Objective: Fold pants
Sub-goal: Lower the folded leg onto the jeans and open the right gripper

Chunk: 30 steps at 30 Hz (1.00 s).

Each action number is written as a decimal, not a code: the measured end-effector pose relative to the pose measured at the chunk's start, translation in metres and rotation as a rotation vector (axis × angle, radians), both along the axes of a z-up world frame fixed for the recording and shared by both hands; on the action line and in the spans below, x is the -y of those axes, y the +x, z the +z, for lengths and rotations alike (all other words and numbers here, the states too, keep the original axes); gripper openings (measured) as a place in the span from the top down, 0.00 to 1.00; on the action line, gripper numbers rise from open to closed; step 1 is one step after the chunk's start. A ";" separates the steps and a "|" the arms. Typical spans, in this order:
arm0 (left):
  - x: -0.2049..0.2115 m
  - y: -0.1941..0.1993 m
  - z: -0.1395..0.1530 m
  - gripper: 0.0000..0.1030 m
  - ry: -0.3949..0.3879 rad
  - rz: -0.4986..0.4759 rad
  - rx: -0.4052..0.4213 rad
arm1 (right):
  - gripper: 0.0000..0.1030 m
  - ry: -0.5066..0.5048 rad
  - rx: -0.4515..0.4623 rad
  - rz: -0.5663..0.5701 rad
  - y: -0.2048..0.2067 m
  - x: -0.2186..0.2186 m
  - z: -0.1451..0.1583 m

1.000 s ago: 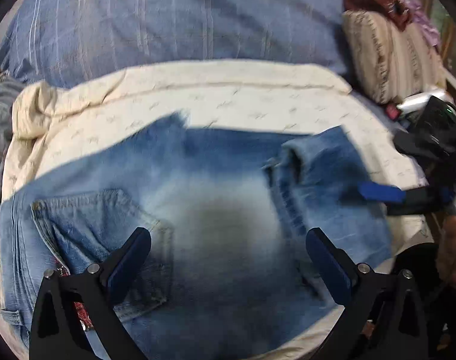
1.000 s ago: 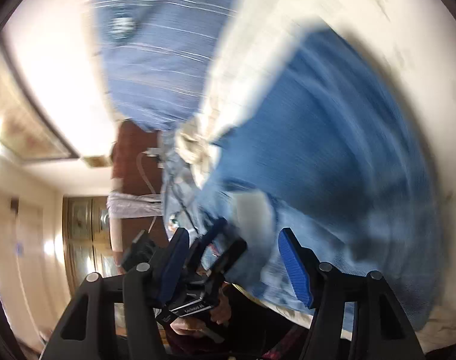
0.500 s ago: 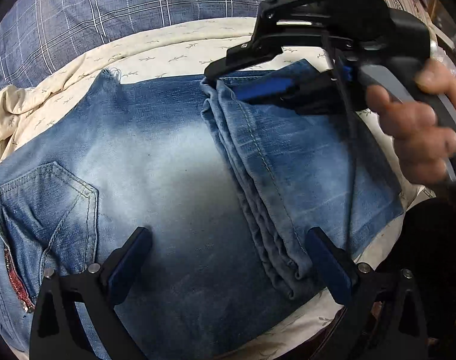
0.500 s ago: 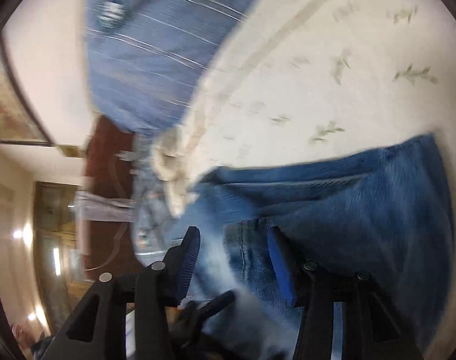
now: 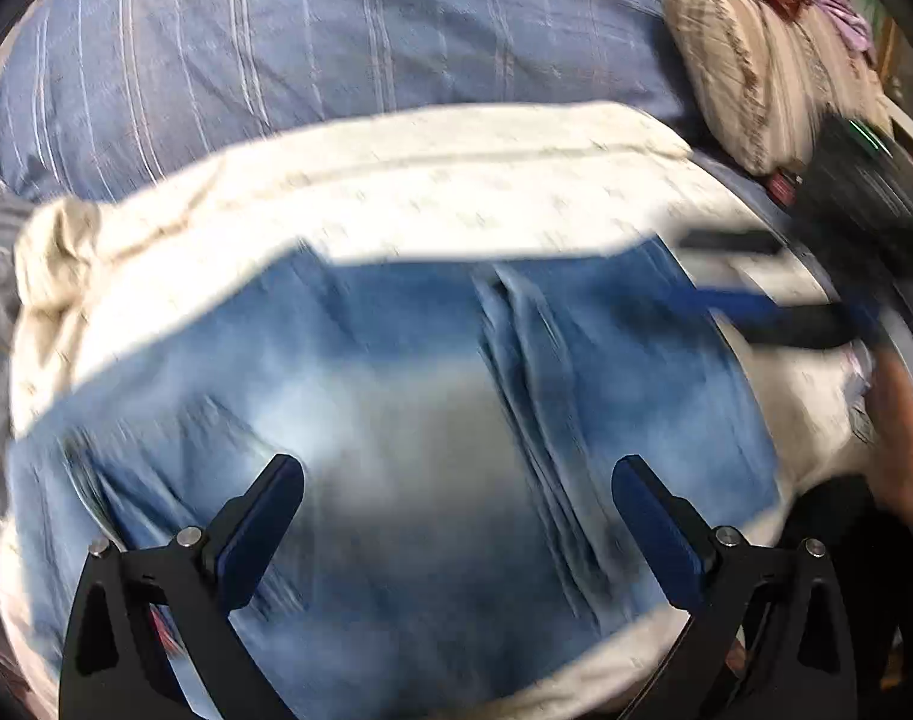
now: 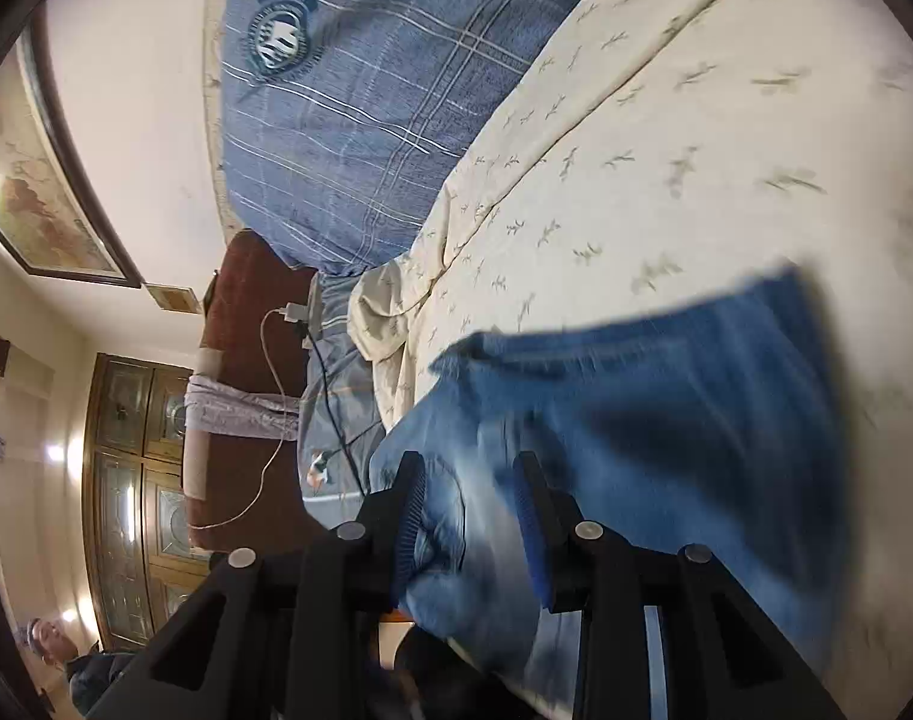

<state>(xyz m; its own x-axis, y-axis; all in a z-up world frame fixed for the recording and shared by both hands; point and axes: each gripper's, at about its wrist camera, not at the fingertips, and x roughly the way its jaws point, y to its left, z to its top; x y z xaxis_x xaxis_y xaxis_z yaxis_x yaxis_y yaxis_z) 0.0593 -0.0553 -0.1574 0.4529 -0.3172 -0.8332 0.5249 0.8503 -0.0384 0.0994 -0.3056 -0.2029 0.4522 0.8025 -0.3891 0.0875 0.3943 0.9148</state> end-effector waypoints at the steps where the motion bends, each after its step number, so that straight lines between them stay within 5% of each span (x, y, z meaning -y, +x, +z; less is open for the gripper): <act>1: 0.003 0.012 0.002 0.01 -0.003 0.015 0.007 | 0.68 0.003 0.002 -0.005 -0.010 0.003 0.001; 4: 0.016 0.040 -0.001 0.01 0.016 0.053 0.011 | 0.67 0.008 -0.010 -0.030 -0.043 0.009 -0.002; 9: 0.036 0.063 -0.035 0.00 0.169 0.112 0.006 | 0.67 0.016 -0.082 -0.001 -0.070 -0.001 -0.026; 13: 0.026 0.064 -0.037 0.00 0.137 0.179 -0.032 | 0.68 -0.112 -0.172 0.085 -0.070 -0.022 -0.049; 18: 0.004 0.038 -0.004 0.00 0.074 0.187 0.015 | 0.67 -0.146 -0.144 0.093 -0.068 -0.026 -0.042; 25: -0.127 -0.013 0.044 0.00 -0.028 0.379 0.128 | 0.66 -0.187 0.082 0.116 -0.061 -0.058 0.003; 30: -0.245 -0.029 0.036 0.00 -0.112 0.606 0.109 | 0.66 -0.252 0.182 0.124 -0.034 -0.104 0.030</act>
<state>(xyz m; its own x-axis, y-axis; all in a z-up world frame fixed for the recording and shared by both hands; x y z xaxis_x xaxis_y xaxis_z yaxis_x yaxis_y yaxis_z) 0.0304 0.1895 -0.1217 0.6603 -0.0599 -0.7486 -0.0435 0.9921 -0.1178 0.0650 -0.2013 -0.1734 0.4377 0.7443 -0.5043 -0.1315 0.6079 0.7831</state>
